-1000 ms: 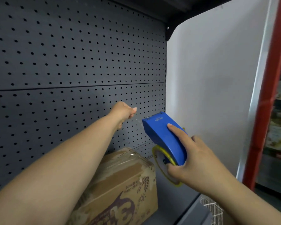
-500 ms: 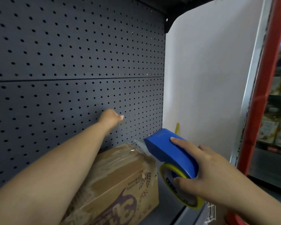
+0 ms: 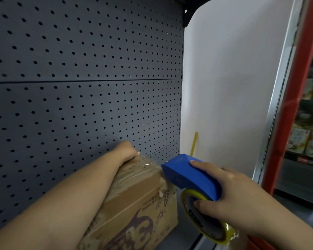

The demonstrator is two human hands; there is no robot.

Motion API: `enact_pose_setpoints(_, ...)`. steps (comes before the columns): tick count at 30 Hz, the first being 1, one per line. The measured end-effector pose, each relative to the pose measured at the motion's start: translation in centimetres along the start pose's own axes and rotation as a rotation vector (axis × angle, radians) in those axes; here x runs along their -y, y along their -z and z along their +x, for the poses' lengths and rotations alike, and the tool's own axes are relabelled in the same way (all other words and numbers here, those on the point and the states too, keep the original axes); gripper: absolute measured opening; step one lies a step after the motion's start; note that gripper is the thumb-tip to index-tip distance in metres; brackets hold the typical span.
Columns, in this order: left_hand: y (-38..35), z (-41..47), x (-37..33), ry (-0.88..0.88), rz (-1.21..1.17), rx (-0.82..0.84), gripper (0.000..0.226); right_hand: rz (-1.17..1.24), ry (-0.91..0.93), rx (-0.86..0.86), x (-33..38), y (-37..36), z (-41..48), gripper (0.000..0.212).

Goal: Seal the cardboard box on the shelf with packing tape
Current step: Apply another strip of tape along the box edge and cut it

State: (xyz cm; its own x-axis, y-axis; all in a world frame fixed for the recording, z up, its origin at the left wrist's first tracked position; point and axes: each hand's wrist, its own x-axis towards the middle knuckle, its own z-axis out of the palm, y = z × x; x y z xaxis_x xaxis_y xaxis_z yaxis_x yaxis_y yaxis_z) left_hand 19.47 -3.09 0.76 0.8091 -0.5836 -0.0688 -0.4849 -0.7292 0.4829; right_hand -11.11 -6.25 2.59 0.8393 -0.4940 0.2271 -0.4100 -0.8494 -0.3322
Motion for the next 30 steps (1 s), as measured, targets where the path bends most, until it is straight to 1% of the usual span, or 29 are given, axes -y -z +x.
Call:
enact_pose_setpoints(1,0.0,-0.1,-0.1,0.008,0.031,0.006,0.033,0.004,-0.001,0.002,-0.1,-0.1,0.0,0.078)
enact_pose_setpoints(4,0.0,-0.5,-0.4,-0.008,0.145,0.051,0.022,0.022,-0.009,-0.005,-0.2,-0.3,0.1,0.078)
enact_pose_setpoints(7,-0.2,-0.6,-0.7,-0.009,0.23,0.087,0.037,0.036,-0.015,-0.008,-0.5,-0.6,0.0,0.078)
enact_pose_setpoints(8,-0.3,-0.6,-0.7,-0.022,0.27,0.074,0.042,0.042,-0.014,-0.007,-0.6,-0.7,0.0,0.077)
enact_pose_setpoints(9,-0.4,-0.8,-0.6,-0.047,0.338,0.022,0.045,0.047,-0.012,-0.004,-0.7,-0.8,0.1,0.077)
enact_pose_setpoints(10,-0.4,-1.0,-0.5,-0.105,0.417,-0.054,0.045,0.053,-0.011,-0.002,-0.8,-0.8,0.1,0.077)
enact_pose_setpoints(11,-0.5,-1.1,-0.4,-0.215,0.467,-0.151,0.041,0.059,-0.01,-0.004,-0.9,-0.8,0.1,0.076)
enact_pose_setpoints(12,-0.7,-1.4,-0.3,-0.366,0.461,-0.216,0.037,0.065,-0.011,-0.008,-1.1,-0.8,0.1,0.076)
enact_pose_setpoints(13,-1.0,-1.9,-0.3,-0.515,0.422,-0.203,0.035,0.068,-0.01,-0.01,-1.2,-0.8,0.1,0.076)
enact_pose_setpoints(14,-1.1,-2.7,-0.5,-0.614,0.361,-0.129,0.037,0.071,-0.008,-0.008,-1.3,-0.8,0.1,0.077)
enact_pose_setpoints(15,-1.3,-3.3,-0.5,-0.642,0.303,-0.024,0.041,0.074,-0.006,-0.003,-1.4,-0.8,0.2,0.077)
enact_pose_setpoints(16,-1.3,-3.8,-0.7,-0.619,0.275,0.078,0.045,0.081,-0.006,0.003,-1.4,-0.8,0.3,0.077)
enact_pose_setpoints(17,-1.3,-3.9,-0.6,-0.583,0.267,0.145,0.048,0.091,-0.006,0.01,-1.5,-0.8,0.4,0.077)
enact_pose_setpoints(18,-1.3,-3.9,-0.5,-0.549,0.279,0.176,0.05,0.104,-0.005,0.015,-1.5,-0.8,0.5,0.077)
enact_pose_setpoints(22,-1.0,-4.0,0.4,-0.427,0.347,0.15,0.053,0.144,0.027,-0.004,-1.8,-1.2,1.3,0.078)
enact_pose_setpoints(25,-0.9,-4.2,0.4,-0.411,0.369,0.138,0.052,0.118,0.067,0.001,-1.9,-1.3,1.6,0.077)
enact_pose_setpoints(30,-1.4,-4.0,0.1,-0.37,0.409,0.146,0.052,0.206,0.089,0.033,-3.5,-1.0,0.6,0.08)
